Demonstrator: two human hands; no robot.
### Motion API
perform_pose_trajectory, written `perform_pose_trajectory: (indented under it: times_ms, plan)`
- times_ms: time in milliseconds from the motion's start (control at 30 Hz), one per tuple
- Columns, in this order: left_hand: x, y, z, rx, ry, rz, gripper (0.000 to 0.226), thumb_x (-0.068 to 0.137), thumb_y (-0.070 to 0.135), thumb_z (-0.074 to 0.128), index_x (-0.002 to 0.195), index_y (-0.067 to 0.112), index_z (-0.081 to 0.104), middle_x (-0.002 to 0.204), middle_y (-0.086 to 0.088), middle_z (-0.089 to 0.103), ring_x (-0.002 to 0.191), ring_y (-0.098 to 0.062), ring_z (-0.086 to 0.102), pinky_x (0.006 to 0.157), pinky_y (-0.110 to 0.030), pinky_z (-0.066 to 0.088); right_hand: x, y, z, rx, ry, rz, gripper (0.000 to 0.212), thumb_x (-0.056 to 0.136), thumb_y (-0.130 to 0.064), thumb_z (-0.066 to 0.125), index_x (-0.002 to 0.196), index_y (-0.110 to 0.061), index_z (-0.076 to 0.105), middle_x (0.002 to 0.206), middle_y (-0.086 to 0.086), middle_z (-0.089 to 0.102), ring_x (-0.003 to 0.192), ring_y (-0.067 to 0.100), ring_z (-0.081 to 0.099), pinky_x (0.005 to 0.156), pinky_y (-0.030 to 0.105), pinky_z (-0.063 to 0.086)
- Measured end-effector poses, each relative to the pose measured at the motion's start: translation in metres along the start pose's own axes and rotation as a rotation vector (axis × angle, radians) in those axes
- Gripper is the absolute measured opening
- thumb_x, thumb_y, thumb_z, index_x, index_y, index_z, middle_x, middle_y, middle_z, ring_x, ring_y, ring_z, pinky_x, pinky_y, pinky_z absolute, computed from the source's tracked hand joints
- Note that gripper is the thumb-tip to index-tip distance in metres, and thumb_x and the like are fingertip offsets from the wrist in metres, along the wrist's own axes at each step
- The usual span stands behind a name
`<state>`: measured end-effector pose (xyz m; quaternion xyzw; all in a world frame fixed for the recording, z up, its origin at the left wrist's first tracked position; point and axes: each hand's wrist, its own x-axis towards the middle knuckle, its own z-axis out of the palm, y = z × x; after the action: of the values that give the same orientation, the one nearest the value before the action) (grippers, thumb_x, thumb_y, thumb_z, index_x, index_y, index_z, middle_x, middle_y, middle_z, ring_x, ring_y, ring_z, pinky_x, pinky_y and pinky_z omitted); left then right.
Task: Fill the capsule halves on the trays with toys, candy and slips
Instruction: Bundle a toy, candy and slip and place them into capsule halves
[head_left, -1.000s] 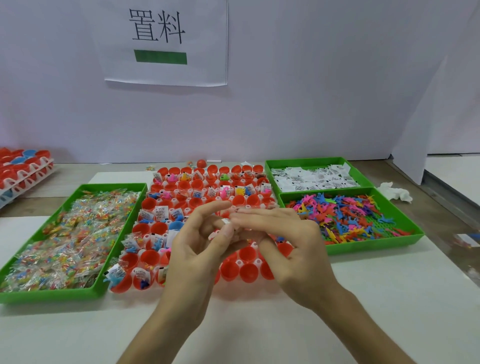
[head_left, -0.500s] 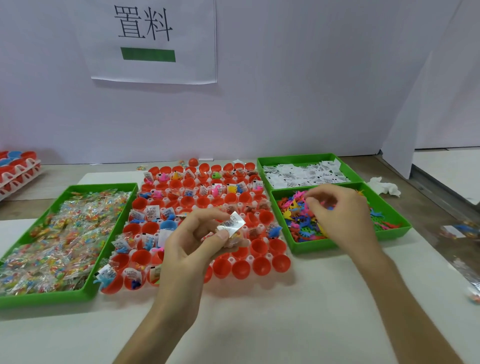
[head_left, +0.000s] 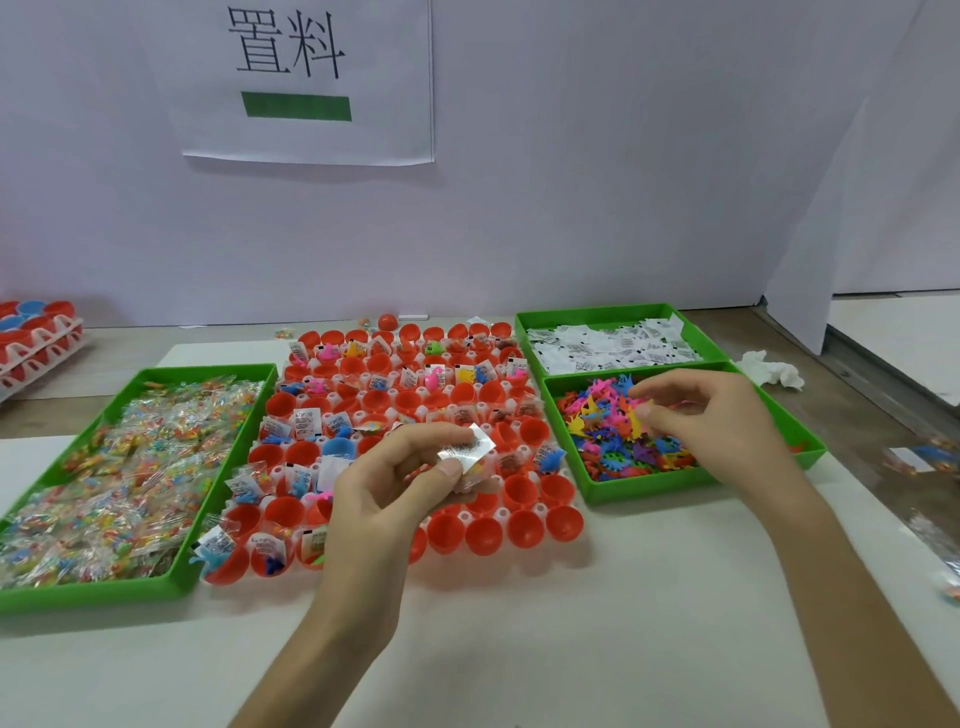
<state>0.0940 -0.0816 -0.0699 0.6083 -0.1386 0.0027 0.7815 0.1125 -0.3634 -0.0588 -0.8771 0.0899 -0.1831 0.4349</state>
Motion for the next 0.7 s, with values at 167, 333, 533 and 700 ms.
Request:
perform_pose_trajectory:
  times_ms: [167,333,533,700]
  plan:
    - [0.0,0.001,0.0,0.004,0.001,-0.008,0.021,0.08,0.015,0.064,0.093,0.022,0.079,0.093,-0.01,0.075,0.085,-0.032,0.075,0.075,-0.026,0.058,-0.001,-0.003,0.004,0.042,-0.002,-0.019,0.02,0.084,0.002,0.074,0.086,-0.018,0.076,0.072,-0.001,0.073,0.06,0.013,0.072,0.063,0.014,0.052]
    - [-0.002,0.002,0.0,0.036,-0.003,0.011,0.021,0.081,0.015,0.065,0.095,0.022,0.078,0.094,-0.01,0.076,0.087,-0.031,0.075,0.079,-0.029,0.059,-0.003,-0.009,0.003,0.247,-0.042,-0.026,0.019,0.083,0.001,0.075,0.087,-0.017,0.076,0.075,-0.001,0.074,0.069,0.021,0.075,0.071,0.025,0.057]
    - [-0.003,0.001,0.003,0.111,0.019,0.043,0.021,0.082,0.017,0.065,0.097,0.026,0.077,0.093,-0.006,0.077,0.086,-0.026,0.076,0.08,-0.029,0.06,-0.005,-0.014,0.02,0.14,-0.033,-0.085,0.022,0.081,-0.004,0.079,0.079,-0.026,0.076,0.076,-0.007,0.075,0.072,0.01,0.072,0.069,0.019,0.056]
    - [-0.003,0.002,0.001,0.099,0.009,0.052,0.02,0.082,0.016,0.065,0.095,0.025,0.078,0.091,-0.008,0.077,0.085,-0.028,0.076,0.079,-0.028,0.059,-0.001,0.006,0.015,-0.309,0.268,-0.023,0.023,0.08,-0.008,0.075,0.084,-0.031,0.072,0.087,-0.008,0.072,0.081,0.014,0.066,0.08,0.034,0.052]
